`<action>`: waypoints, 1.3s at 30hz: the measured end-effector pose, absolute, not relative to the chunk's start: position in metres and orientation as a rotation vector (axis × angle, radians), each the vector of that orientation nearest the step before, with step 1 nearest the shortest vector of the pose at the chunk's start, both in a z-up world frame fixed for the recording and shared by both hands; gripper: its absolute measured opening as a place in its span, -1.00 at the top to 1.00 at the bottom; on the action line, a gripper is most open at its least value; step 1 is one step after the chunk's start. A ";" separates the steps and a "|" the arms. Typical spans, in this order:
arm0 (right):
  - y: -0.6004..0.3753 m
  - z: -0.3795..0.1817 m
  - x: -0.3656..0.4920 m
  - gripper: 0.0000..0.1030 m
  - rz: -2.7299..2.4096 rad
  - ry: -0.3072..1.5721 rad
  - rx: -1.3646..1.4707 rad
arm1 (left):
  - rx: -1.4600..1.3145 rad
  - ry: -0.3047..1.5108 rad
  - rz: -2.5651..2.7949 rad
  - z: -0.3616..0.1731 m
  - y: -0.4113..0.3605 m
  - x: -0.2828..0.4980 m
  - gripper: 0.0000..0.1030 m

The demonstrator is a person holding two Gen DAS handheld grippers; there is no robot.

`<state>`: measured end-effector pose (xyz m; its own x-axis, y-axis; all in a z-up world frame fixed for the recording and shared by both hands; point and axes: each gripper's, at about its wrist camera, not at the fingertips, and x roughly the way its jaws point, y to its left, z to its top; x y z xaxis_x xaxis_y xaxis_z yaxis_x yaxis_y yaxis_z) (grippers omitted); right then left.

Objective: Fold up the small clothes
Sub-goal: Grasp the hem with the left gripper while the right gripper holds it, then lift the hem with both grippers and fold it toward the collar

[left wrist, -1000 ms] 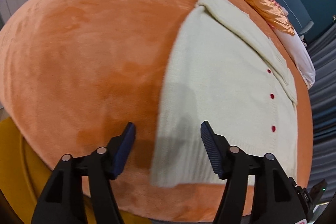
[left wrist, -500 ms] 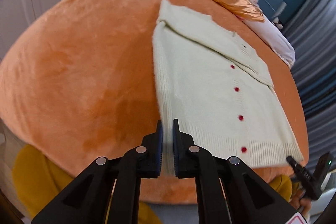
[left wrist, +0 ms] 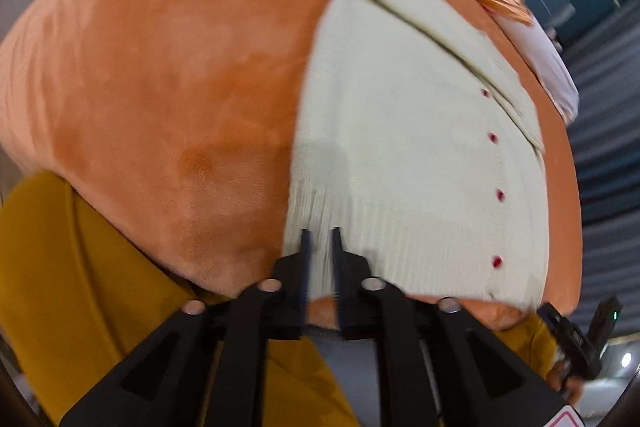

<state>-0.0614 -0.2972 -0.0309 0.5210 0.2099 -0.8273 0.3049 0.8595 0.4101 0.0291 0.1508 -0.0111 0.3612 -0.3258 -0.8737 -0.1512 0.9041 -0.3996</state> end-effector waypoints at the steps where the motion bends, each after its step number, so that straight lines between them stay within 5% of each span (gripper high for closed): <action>1: -0.299 -0.029 -0.060 -0.17 -0.084 1.018 0.560 | -0.487 1.207 -0.121 -0.016 0.152 0.033 0.61; 5: -0.304 -0.043 -0.038 -0.19 -0.087 1.048 0.615 | -0.504 1.187 -0.146 -0.017 0.143 0.044 -0.02; 7: -0.300 -0.055 -0.030 -0.14 -0.069 1.073 0.662 | -0.496 1.176 -0.146 -0.015 0.133 0.050 -0.18; 8: -0.295 -0.057 -0.029 -0.02 -0.072 1.070 0.664 | -0.486 1.169 -0.135 -0.013 0.129 0.051 -0.18; 9: -0.292 -0.056 -0.027 0.35 -0.077 1.057 0.650 | -0.457 1.160 -0.128 -0.011 0.123 0.054 -0.18; 10: -0.288 -0.054 -0.025 0.85 -0.053 1.049 0.652 | -0.432 1.160 -0.140 -0.010 0.121 0.056 -0.02; 11: -0.287 -0.052 -0.027 0.84 -0.046 1.041 0.658 | -0.408 1.161 -0.152 -0.008 0.116 0.059 0.64; 12: -0.286 -0.046 -0.030 0.85 -0.043 1.010 0.660 | -0.383 1.169 -0.167 -0.007 0.113 0.061 1.00; 21: -0.267 0.009 -0.076 0.89 0.059 0.964 0.518 | -0.246 1.087 -0.238 0.058 0.104 0.005 1.00; 27: -0.246 0.001 -0.094 0.89 0.083 1.013 0.412 | -0.282 1.119 -0.149 0.041 0.133 -0.014 1.00; 30: -0.256 -0.011 -0.095 0.89 0.065 1.016 0.470 | -0.467 1.164 -0.131 0.018 0.152 0.006 0.76; 35: -0.258 -0.009 -0.094 0.89 0.058 1.002 0.487 | -0.551 1.176 -0.142 -0.006 0.149 0.031 -0.05; 39: -0.260 -0.012 -0.097 0.89 0.052 1.004 0.502 | -0.593 1.245 -0.153 -0.033 0.140 0.045 -0.05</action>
<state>-0.0968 -0.2604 -0.0123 0.5455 0.2686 -0.7939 0.1849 0.8854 0.4265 0.0445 0.1401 -0.0326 0.3317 -0.4222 -0.8436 -0.2048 0.8407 -0.5013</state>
